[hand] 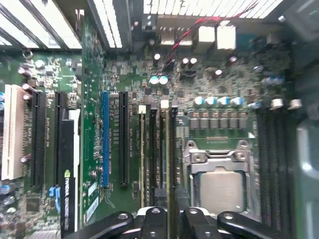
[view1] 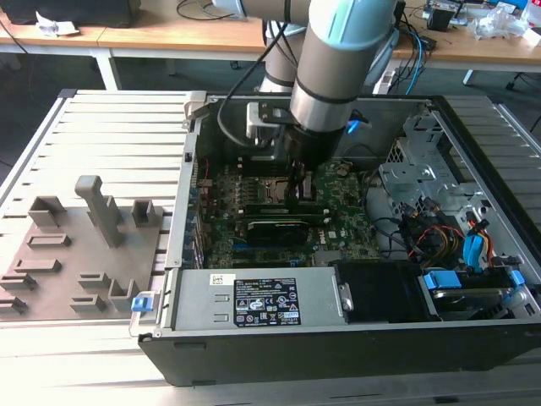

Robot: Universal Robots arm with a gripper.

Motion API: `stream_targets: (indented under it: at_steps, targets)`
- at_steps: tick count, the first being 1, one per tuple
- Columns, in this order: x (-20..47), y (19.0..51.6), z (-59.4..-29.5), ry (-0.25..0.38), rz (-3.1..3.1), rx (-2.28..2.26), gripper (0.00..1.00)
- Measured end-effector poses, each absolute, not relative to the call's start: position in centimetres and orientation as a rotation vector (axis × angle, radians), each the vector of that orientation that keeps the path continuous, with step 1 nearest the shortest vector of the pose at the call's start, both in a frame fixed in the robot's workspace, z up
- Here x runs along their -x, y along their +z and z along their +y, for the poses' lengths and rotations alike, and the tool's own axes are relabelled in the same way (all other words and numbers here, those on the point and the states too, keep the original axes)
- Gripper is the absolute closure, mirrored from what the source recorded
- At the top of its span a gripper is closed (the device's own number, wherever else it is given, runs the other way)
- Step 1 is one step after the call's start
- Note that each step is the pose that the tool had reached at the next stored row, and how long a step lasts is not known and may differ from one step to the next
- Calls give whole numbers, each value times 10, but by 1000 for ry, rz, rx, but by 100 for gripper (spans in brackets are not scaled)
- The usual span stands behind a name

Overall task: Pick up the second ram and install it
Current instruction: 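Insert the second ram into the second slot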

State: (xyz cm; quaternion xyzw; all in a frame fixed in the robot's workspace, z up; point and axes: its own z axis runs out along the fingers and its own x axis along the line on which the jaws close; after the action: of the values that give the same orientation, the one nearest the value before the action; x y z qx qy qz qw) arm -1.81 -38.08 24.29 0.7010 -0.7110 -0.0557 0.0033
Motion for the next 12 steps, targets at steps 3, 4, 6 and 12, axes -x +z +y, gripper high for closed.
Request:
stream_targets:
  at_steps: [3, 4, 6, 12]
  targets:
    - [18, 261, -377, -173, -2228, -2197, 89]
    - [18, 262, -377, -173, -2228, -2197, 89]
    - [18, 263, -377, -173, -2228, -2197, 89]
    - [18, 263, -377, -173, -2228, -2197, 89]
